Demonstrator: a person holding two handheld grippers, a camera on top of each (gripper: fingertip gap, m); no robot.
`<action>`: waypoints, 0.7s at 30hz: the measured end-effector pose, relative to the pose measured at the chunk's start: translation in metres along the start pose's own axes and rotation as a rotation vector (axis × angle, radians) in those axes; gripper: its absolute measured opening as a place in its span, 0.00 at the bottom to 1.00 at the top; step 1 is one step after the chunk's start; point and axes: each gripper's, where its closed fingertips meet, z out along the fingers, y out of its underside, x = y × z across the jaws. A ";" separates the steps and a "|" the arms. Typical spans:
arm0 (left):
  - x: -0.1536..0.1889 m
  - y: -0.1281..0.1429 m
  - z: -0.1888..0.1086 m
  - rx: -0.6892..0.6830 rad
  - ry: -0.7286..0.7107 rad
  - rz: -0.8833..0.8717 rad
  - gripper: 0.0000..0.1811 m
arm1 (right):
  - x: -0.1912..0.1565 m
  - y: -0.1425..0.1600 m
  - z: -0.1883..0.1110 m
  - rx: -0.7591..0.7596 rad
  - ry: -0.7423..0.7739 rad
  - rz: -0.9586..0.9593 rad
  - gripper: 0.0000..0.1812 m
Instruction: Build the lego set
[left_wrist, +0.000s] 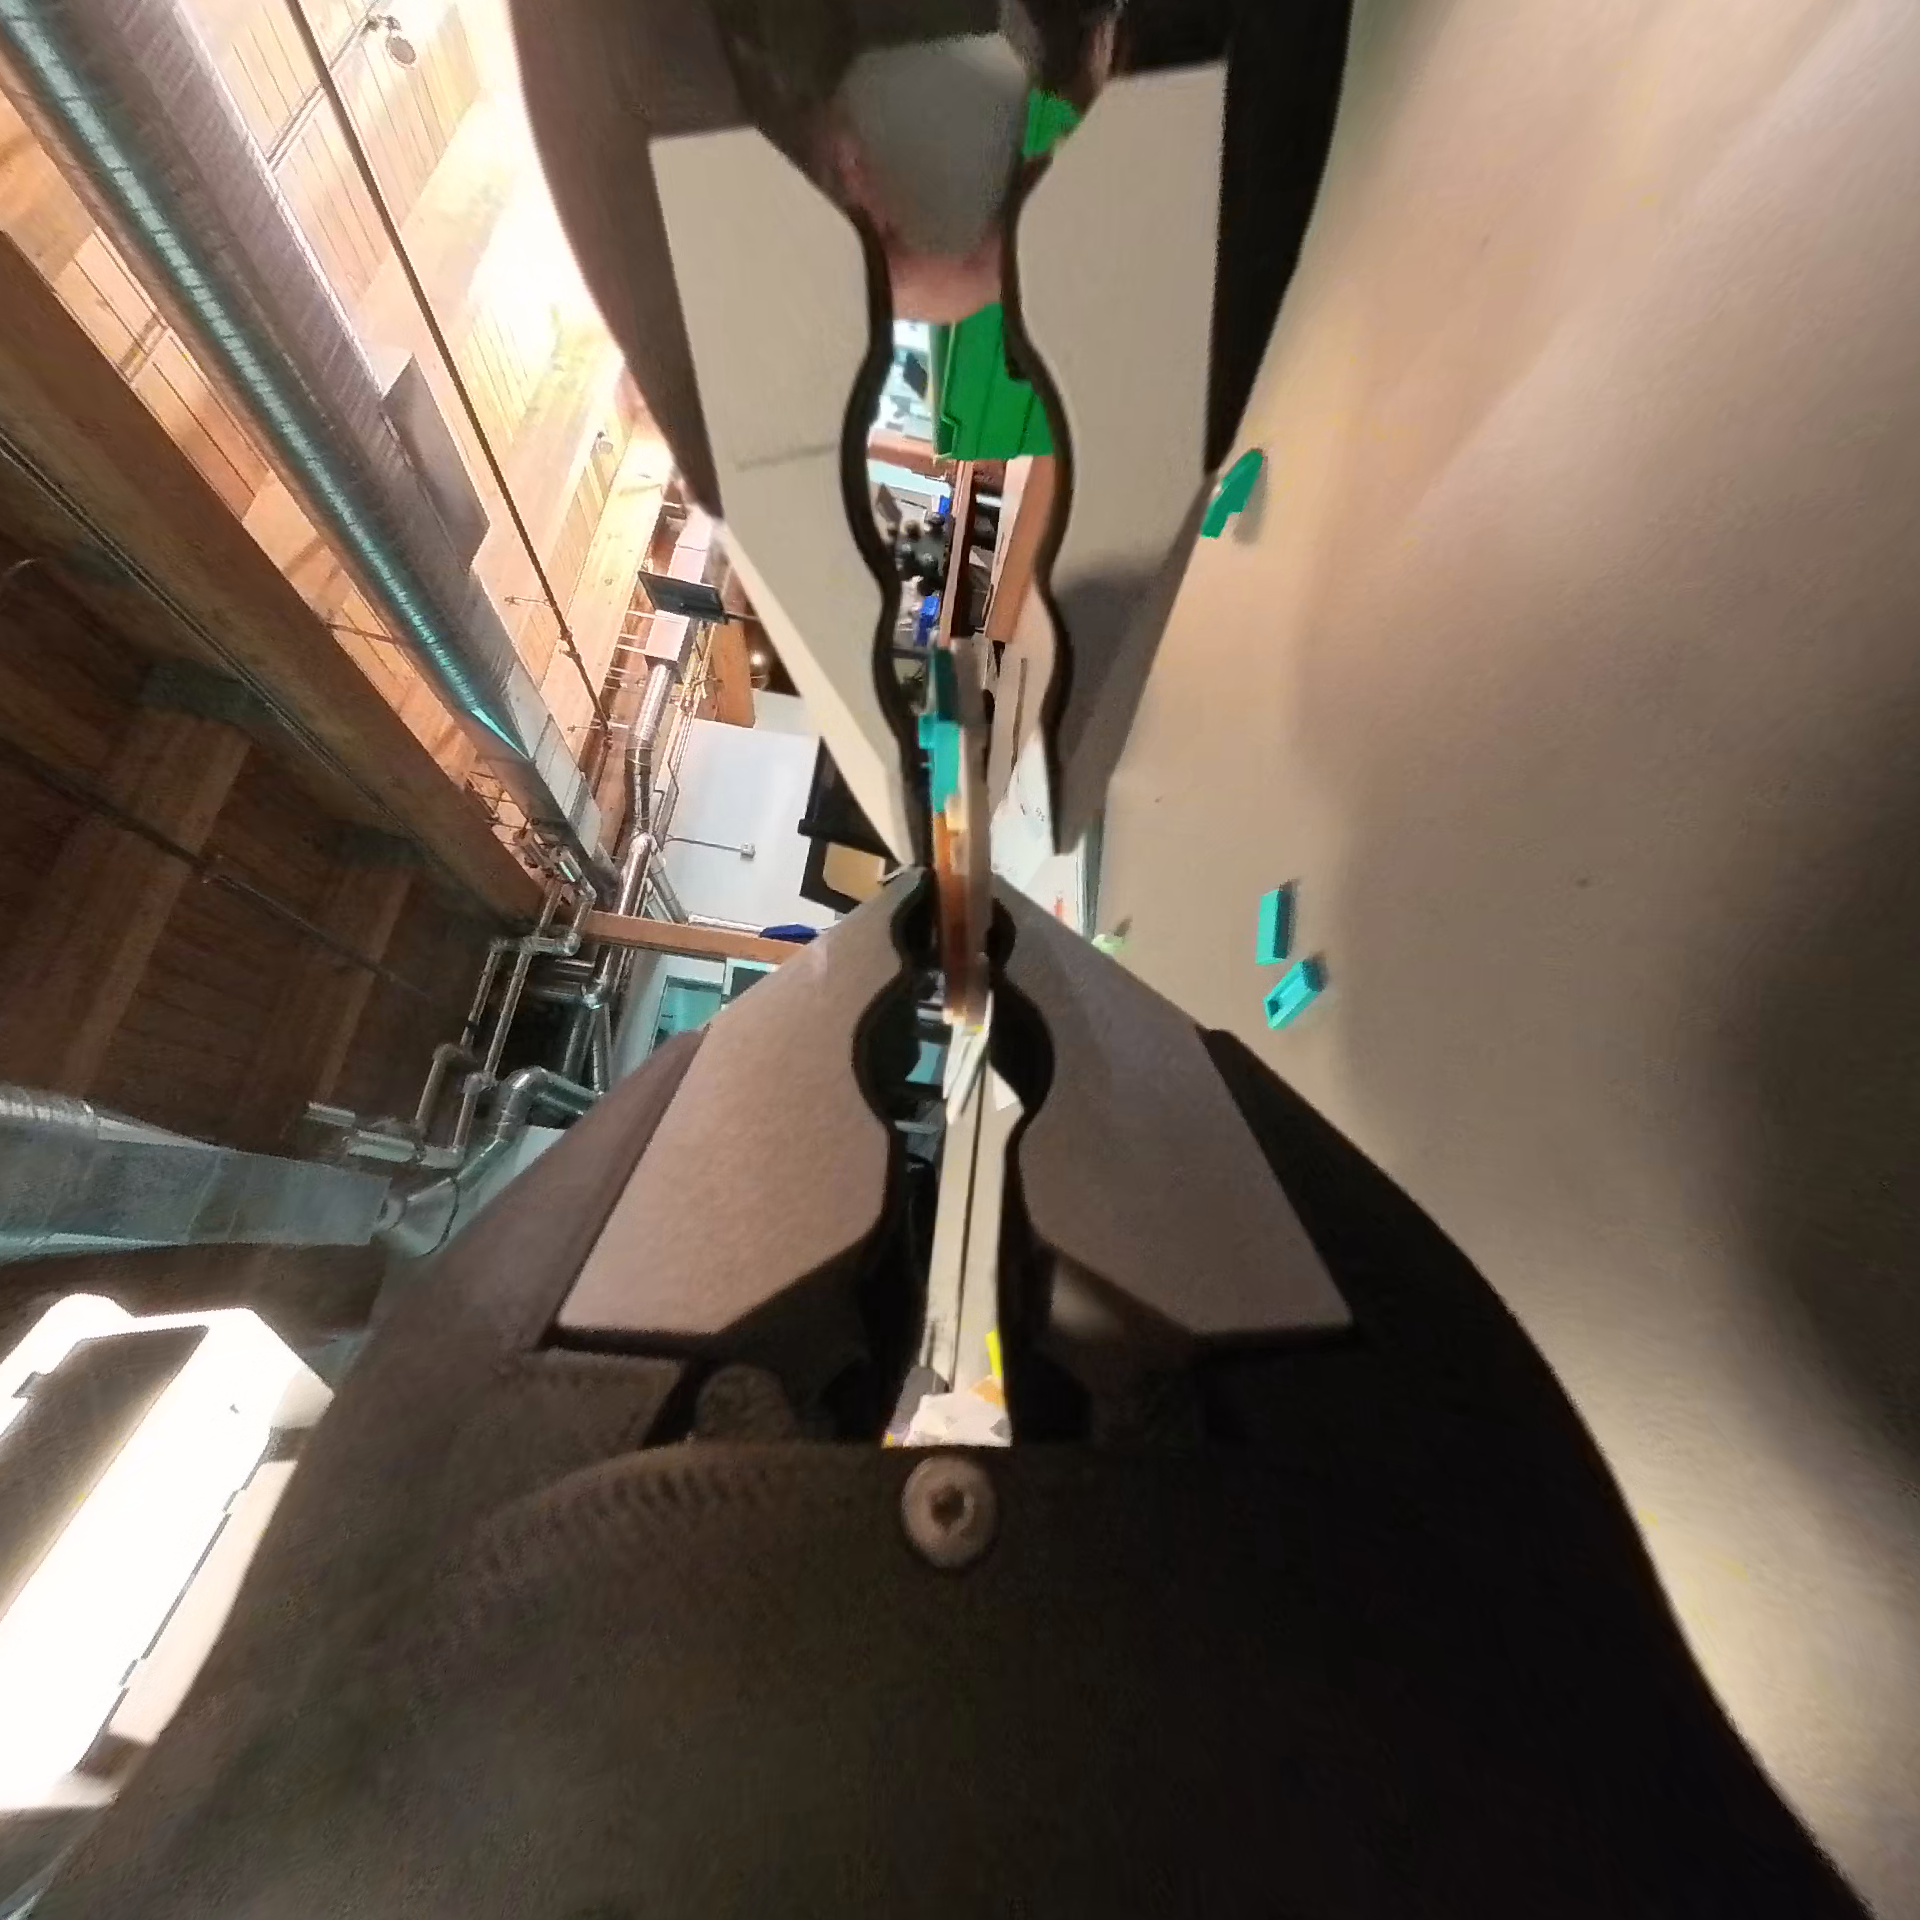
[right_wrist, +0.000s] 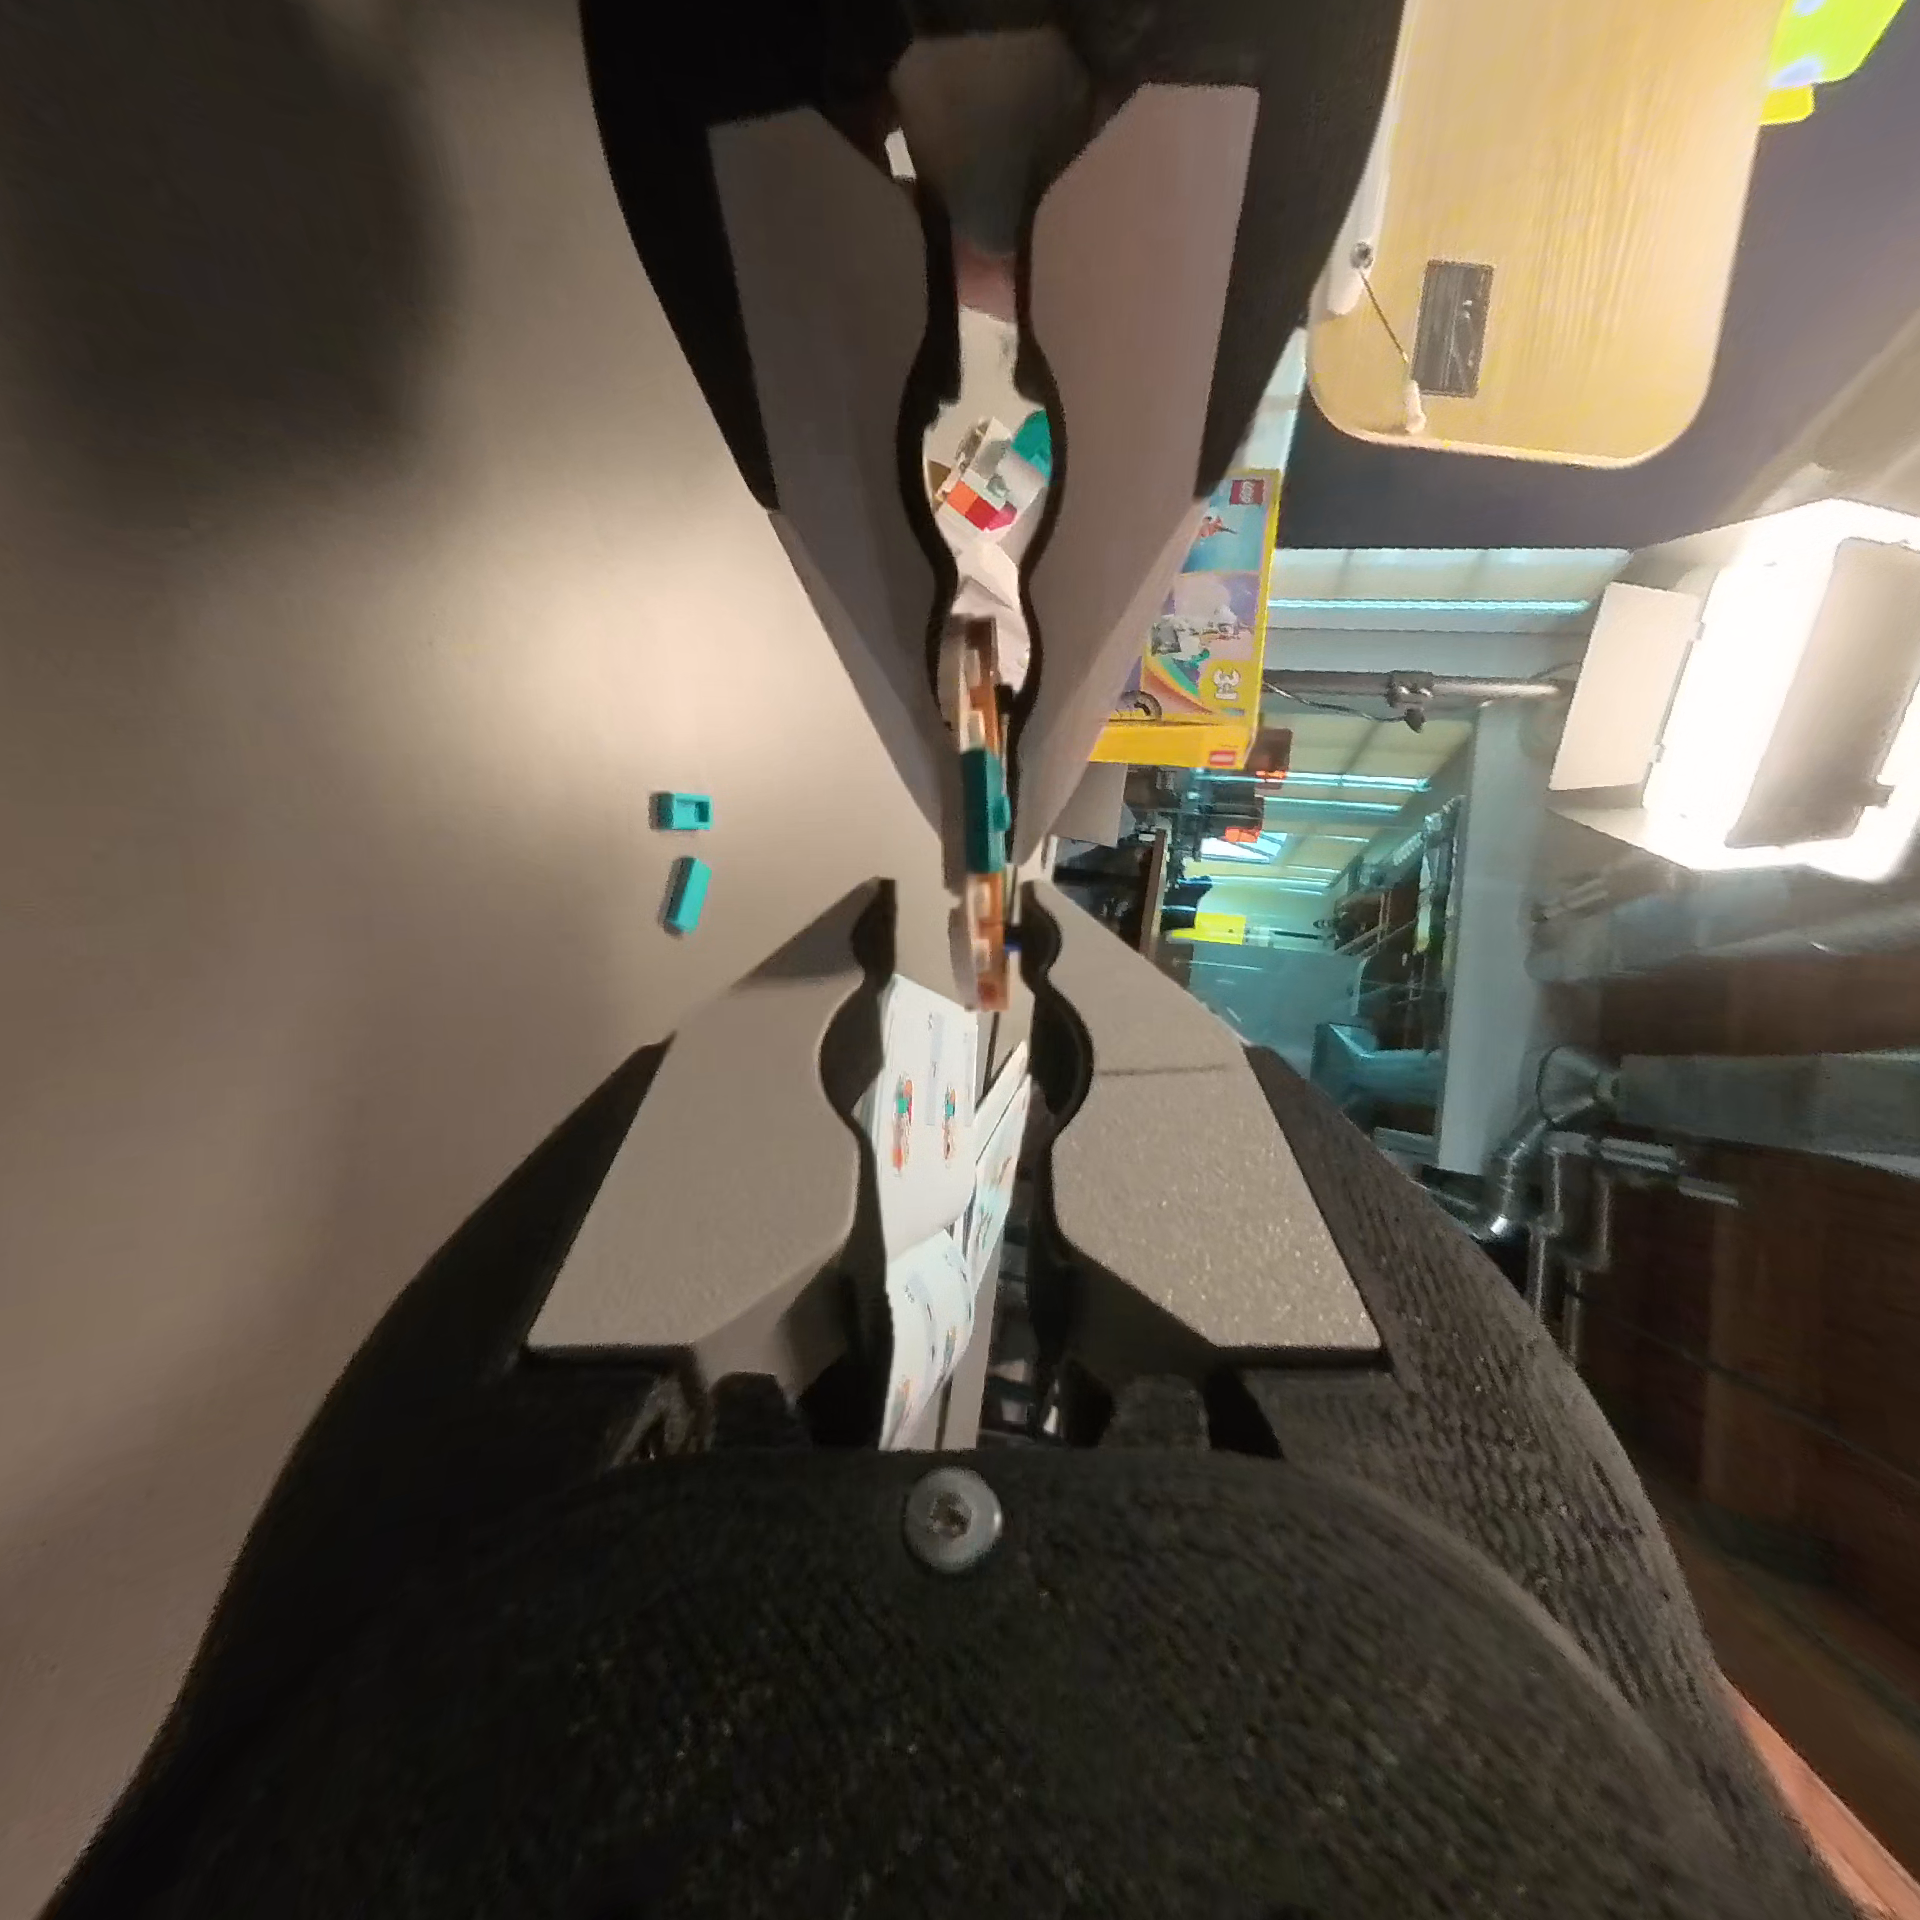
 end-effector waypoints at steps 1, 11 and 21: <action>0.003 0.000 0.000 0.001 0.015 -0.003 0.03 | 0.001 0.000 0.001 -0.002 0.011 0.002 0.07; 0.022 0.048 -0.027 -0.199 0.323 -0.370 0.30 | 0.014 0.022 0.026 0.003 0.211 0.092 0.03; 0.034 0.095 -0.104 -0.514 0.378 -1.011 0.17 | 0.005 0.025 0.049 0.148 0.213 0.058 0.03</action>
